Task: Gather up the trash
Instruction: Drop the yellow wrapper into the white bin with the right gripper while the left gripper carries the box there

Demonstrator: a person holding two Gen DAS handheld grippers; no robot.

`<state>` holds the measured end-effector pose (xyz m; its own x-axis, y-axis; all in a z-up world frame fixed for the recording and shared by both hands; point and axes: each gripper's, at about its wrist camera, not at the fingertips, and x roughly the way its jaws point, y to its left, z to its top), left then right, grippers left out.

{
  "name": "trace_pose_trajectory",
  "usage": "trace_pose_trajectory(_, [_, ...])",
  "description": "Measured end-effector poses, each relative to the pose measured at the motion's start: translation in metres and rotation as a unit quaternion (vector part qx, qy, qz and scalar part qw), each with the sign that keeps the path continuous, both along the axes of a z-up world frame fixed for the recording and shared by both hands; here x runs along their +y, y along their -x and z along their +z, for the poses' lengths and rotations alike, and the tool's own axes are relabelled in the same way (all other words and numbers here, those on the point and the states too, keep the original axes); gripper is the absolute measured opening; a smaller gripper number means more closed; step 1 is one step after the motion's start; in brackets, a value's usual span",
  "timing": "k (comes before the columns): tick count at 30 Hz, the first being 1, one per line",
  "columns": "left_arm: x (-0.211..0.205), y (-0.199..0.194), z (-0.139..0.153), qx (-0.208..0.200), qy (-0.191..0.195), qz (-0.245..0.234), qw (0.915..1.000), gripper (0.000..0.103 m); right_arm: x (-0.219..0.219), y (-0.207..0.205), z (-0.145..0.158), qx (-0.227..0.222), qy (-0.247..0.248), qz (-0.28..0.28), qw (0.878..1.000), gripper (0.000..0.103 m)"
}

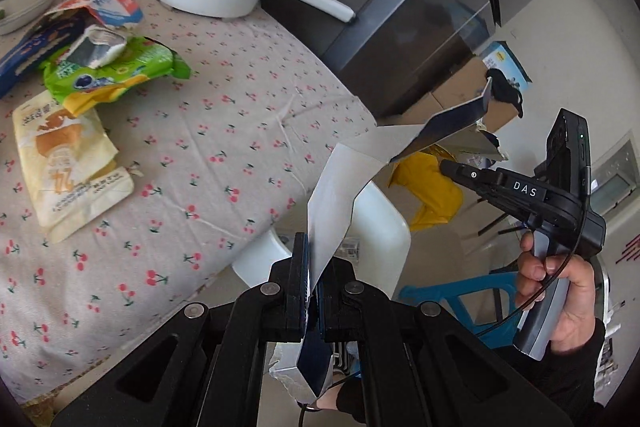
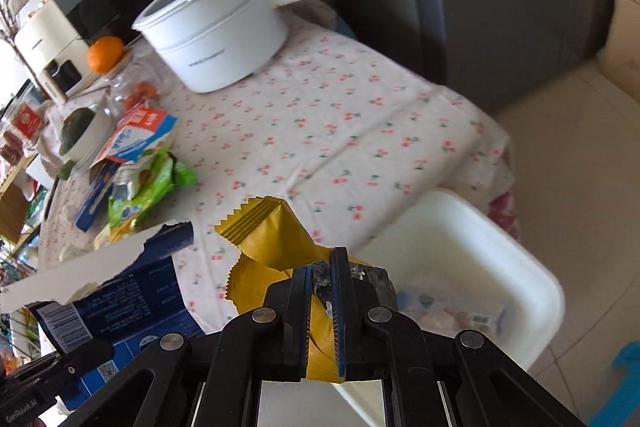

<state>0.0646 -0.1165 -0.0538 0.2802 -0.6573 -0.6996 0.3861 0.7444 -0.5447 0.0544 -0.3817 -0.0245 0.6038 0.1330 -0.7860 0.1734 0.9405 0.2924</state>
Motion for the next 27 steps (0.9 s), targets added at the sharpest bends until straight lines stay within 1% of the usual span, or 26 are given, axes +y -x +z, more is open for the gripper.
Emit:
trace_pose_trajectory(2, [-0.024,-0.002,-0.009,0.011,0.005,-0.013,0.9998,0.003,-0.021,0.008,-0.004,0.008,0.003,-0.016,1.0,0.008])
trace_pose_trajectory(4, [-0.043,-0.006,-0.018,0.019,0.008,-0.016,0.9997,0.003,-0.037,0.014,-0.011,0.019,0.006,-0.028,0.999,0.008])
trace_pose_trajectory(6, [-0.061,-0.009,-0.026,0.024,0.013,-0.019,0.9994,0.003,-0.052,0.02,-0.017,0.031,0.01,-0.037,0.999,0.008])
trace_pose_trajectory(9, [-0.091,-0.015,-0.04,0.032,0.012,-0.03,0.999,0.003,-0.069,0.027,-0.026,0.045,0.016,-0.047,0.998,0.008])
trace_pose_trajectory(13, [-0.117,-0.024,-0.063,0.038,0.0,-0.041,0.9984,0.003,-0.086,0.033,-0.033,0.056,0.01,-0.059,0.997,0.008])
trace_pose_trajectory(15, [-0.125,-0.026,-0.069,0.029,-0.01,-0.047,0.9984,0.004,-0.091,0.035,-0.034,0.058,0.01,-0.064,0.996,0.008])
trace_pose_trajectory(18, [-0.131,-0.03,-0.075,0.015,-0.033,-0.05,0.9981,0.007,-0.097,0.035,-0.036,0.062,0.009,-0.073,0.995,0.008])
trace_pose_trajectory(19, [-0.131,-0.031,-0.075,0.01,-0.039,-0.05,0.9979,0.012,-0.099,0.034,-0.036,0.064,0.009,-0.075,0.995,0.008])
trace_pose_trajectory(20, [-0.13,-0.032,-0.075,0.005,-0.046,-0.049,0.9978,0.02,-0.1,0.034,-0.037,0.066,0.009,-0.076,0.995,0.008])
trace_pose_trajectory(21, [-0.13,-0.032,-0.074,-0.001,-0.051,-0.047,0.9976,0.026,-0.099,0.033,-0.038,0.067,0.009,-0.077,0.995,0.008])
trace_pose_trajectory(22, [-0.128,-0.032,-0.073,-0.007,-0.055,-0.046,0.9974,0.039,-0.098,0.032,-0.038,0.069,0.009,-0.077,0.995,0.008])
trace_pose_trajectory(23, [-0.126,-0.031,-0.071,-0.013,-0.058,-0.043,0.9973,0.049,-0.098,0.032,-0.039,0.07,0.01,-0.077,0.995,0.008])
trace_pose_trajectory(25, [-0.119,-0.029,-0.065,-0.02,-0.065,-0.039,0.9969,0.054,-0.095,0.031,-0.039,0.071,0.013,-0.075,0.995,0.009])
trace_pose_trajectory(27, [-0.109,-0.027,-0.06,-0.023,-0.074,-0.038,0.9963,0.055,-0.091,0.03,-0.04,0.073,0.016,-0.073,0.995,0.009])
